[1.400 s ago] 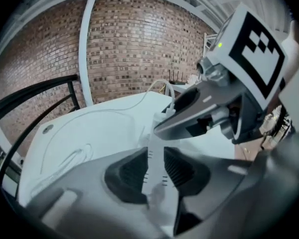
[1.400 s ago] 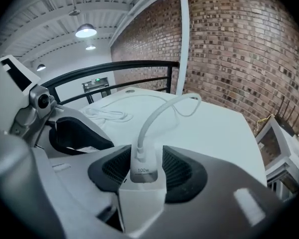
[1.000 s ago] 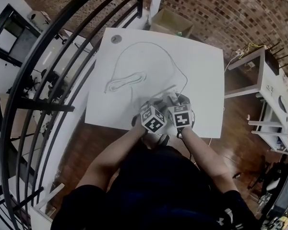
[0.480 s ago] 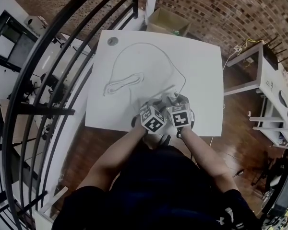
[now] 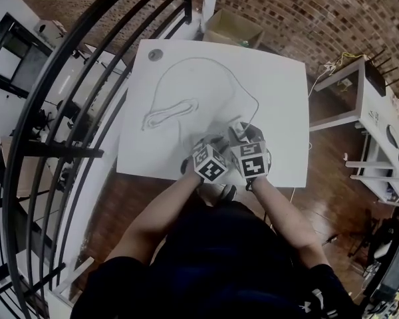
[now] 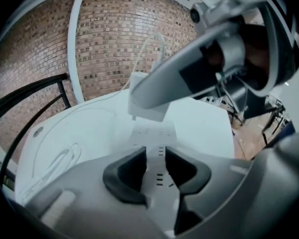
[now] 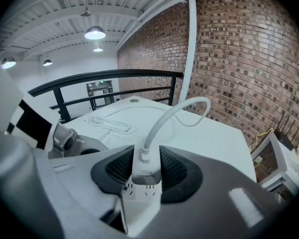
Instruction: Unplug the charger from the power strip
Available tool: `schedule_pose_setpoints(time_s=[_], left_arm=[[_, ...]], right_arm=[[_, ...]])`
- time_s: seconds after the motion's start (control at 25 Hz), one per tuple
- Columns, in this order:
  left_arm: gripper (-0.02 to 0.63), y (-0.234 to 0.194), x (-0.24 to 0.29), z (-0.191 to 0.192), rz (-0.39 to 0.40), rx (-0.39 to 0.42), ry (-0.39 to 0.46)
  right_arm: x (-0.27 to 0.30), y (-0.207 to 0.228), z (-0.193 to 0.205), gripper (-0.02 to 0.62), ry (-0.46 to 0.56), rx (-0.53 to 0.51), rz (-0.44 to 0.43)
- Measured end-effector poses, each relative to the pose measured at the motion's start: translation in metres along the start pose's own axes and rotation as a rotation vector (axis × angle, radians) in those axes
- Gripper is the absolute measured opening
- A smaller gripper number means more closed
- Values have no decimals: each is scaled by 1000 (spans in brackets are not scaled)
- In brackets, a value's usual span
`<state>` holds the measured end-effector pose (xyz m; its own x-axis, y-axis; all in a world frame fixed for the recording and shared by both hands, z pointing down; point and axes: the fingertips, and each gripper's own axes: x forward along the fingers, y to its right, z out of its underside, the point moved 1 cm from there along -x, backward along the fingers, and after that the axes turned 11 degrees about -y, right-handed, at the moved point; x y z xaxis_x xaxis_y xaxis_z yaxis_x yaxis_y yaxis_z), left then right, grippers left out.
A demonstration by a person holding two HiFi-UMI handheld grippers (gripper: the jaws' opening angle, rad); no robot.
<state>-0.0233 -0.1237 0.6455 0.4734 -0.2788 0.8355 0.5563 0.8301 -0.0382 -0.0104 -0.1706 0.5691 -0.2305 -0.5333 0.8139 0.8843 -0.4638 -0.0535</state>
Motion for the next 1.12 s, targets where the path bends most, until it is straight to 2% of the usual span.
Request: schedule_pose_setpoints(time_s=[0.16,0.32,0.52,0.6,0.72,0.88,0.96,1.12], left_arm=[[123,0,2,-1,-4,-2,3],[121,0,2,0,-12,12,8],[120,-1,1,2,-11,4,1],[166,-7,-9,1,-41,-29,14],[167,-12,-40,-7,-75,-107,114],[153,5,-82,-8,-4,-256,203],[150,18,-98,-6,34,-325,218],[144,28,-112,8,56,-424,221]], right_arm=[[-1,8,5,141,-1,107,-90],[-7,16,12,142,-5,199,-144],[-37,21,11,143,29,365,-266],[-54,24,11,143,52,418,-307],[-77,30,18,143,75,491,-346],[-98,41,40,143,86,620,-400],[-105,44,51,143,87,678,-431],[-111,49,70,143,103,771,-468]])
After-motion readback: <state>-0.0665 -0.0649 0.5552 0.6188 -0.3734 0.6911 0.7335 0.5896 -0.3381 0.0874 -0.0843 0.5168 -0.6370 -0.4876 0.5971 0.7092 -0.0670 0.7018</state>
